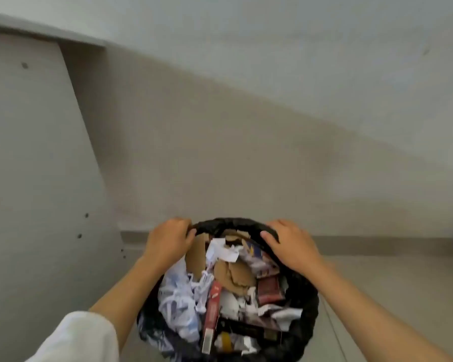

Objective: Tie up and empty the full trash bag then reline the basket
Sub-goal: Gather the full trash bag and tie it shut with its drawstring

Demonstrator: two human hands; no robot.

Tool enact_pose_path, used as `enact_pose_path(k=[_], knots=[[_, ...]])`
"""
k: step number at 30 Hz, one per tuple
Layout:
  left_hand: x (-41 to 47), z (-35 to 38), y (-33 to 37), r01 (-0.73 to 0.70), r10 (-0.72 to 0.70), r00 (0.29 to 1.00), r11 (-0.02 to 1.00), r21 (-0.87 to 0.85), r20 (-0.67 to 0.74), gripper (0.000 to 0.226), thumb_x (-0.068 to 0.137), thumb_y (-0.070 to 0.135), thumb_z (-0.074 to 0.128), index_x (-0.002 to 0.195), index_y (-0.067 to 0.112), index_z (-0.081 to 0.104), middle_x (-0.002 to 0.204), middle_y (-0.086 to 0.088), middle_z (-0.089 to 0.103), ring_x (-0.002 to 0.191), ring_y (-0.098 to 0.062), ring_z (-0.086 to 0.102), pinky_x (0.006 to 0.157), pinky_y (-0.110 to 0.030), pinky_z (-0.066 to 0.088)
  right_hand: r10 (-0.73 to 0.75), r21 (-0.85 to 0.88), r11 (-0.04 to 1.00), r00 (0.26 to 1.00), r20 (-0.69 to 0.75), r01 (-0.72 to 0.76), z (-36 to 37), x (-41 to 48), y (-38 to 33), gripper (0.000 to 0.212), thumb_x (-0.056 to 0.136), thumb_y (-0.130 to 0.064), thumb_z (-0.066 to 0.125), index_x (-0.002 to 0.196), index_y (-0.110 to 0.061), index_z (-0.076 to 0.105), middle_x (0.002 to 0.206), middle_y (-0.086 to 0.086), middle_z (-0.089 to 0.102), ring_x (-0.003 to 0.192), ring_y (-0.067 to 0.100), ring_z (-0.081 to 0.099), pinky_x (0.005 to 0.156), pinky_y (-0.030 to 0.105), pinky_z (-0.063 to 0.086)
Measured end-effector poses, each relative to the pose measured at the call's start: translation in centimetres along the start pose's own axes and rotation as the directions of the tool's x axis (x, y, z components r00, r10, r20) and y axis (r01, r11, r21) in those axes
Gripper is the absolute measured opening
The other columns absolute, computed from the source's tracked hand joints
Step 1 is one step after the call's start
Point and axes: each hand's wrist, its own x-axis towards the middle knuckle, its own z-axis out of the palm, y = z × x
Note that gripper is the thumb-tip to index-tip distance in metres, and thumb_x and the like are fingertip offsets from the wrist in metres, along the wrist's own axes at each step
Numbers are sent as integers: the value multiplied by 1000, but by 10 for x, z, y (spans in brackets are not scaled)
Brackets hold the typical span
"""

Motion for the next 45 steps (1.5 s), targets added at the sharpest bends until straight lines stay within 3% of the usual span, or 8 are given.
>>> enact_pose_path(k=[5, 9, 14, 20, 23, 28, 42, 45], knots=[[-26, 25, -30, 87, -113, 976, 986, -143, -185, 29, 95, 29, 49, 114, 10, 60, 107, -9, 59, 102, -29, 54, 76, -38, 46, 137, 118, 984, 991, -10, -135, 23, -19, 30, 37, 98, -31, 42, 133, -22, 51, 135, 4, 54, 123, 25, 50, 97, 36, 42], [-26, 21, -55, 337, -340, 940, 899, -280, 39, 39, 97, 38, 42, 75, 11, 59, 78, -10, 62, 79, -33, 60, 58, -30, 37, 303, 345, 894, 953, 2, -285, 26, -26, 33, 38, 98, -27, 45, 135, -19, 50, 136, 8, 54, 125, 29, 49, 99, 36, 40], [-37, 38, -86, 701, -232, 712, 292, -650, 663, 61, 72, 74, 54, 104, 24, 69, 104, -1, 71, 100, -24, 64, 84, -37, 52, 492, 562, 666, 855, 162, -490, 28, -29, 30, 42, 96, -39, 46, 115, -5, 62, 119, 15, 62, 112, 33, 54, 87, 35, 38], [-41, 44, -88, 704, -170, 701, 9, -710, 693, 52, 84, 51, 60, 115, 9, 65, 119, -12, 65, 110, -29, 60, 89, -41, 50, 558, 700, 471, 796, 234, -536, 30, -33, 29, 36, 91, -44, 53, 85, -11, 65, 100, 13, 66, 97, 32, 61, 95, 46, 46], [-44, 42, -89, 682, -189, 707, -71, -728, 682, 42, 89, 37, 59, 111, 3, 60, 118, -17, 61, 103, -30, 60, 76, -39, 51, 590, 749, 424, 783, 197, -508, 29, -35, 27, 32, 91, -38, 55, 101, -11, 69, 111, 14, 67, 105, 32, 60, 99, 46, 45], [-61, 47, -94, 744, -135, 651, -86, -663, 747, 45, 89, 31, 57, 124, 2, 56, 127, -19, 58, 118, -34, 55, 98, -49, 45, 623, 795, 349, 757, 198, -495, 28, -38, 26, 36, 90, -33, 57, 115, -9, 66, 118, 13, 65, 109, 31, 59, 101, 46, 44], [-57, 40, -93, 735, -175, 645, -126, -667, 744, 23, 91, 13, 58, 105, -5, 61, 132, -23, 53, 116, -33, 53, 101, -51, 42, 572, 767, 455, 809, 138, -452, 30, -37, 26, 23, 93, -29, 54, 90, -9, 66, 104, 19, 69, 98, 35, 63, 92, 47, 47], [-58, 43, -97, 757, -145, 634, -81, -648, 759, 43, 88, 24, 62, 122, -1, 57, 134, -20, 53, 126, -34, 48, 102, -53, 41, 540, 529, 727, 840, -46, -438, 28, -34, 22, 31, 94, -27, 53, 114, -4, 60, 120, 19, 60, 111, 35, 55, 91, 43, 43]])
